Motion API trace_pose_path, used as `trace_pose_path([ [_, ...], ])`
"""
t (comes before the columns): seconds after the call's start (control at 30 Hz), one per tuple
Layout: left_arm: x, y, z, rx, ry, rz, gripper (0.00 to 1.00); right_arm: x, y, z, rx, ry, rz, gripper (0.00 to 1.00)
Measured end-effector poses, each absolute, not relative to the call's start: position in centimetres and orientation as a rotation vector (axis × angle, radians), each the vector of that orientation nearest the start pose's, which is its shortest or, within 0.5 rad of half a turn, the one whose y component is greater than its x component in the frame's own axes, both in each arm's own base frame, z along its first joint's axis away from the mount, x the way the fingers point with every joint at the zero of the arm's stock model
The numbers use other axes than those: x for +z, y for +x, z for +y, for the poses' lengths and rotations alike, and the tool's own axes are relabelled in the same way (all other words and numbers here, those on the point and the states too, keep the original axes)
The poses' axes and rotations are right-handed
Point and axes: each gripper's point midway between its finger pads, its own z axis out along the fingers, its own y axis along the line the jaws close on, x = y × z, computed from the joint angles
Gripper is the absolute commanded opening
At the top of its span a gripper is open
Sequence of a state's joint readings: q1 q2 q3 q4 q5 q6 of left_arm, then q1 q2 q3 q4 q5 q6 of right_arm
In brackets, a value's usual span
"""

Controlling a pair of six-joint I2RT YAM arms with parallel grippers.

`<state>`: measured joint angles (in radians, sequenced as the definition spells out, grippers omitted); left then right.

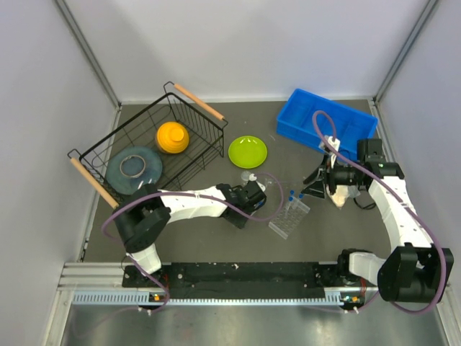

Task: Organize the chemistry lab equipment

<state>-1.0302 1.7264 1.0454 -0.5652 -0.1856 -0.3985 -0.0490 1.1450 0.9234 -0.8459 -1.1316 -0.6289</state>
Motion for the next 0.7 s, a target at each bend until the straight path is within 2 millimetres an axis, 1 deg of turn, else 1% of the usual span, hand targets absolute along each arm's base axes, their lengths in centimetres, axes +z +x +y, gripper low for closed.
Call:
trace_pose_path([
  [0.13,1.8,18.7,-27.6,-0.092,0.814,2.646,0.29,19.3,22.3,13.8,1.076,-0.928,1.912,0.53],
  [0.3,1.7,18.8,-27.4,-0.082,0.791,2.644,0.19,19.4,22.2,13.8,1.072,-0.931,1.906,0.53],
  [0.43,1.8,18.9,-27.1,-0.09,0.77,2.626,0.16,19.2,22.0,13.8,1.075,-0.933,1.902,0.53],
  [0.47,1.8,18.9,-27.0,-0.089,0.766,2.621,0.14,19.2,22.0,13.8,1.077,-0.933,1.904,0.53],
  [0.57,1.8,18.8,-26.3,-0.093,0.754,2.608,0.14,19.2,21.9,13.9,1.081,-0.934,1.901,0.53],
  [0.7,1.9,18.3,-24.8,-0.088,0.744,2.59,0.13,19.3,21.8,14.0,1.093,-0.935,1.89,0.53],
])
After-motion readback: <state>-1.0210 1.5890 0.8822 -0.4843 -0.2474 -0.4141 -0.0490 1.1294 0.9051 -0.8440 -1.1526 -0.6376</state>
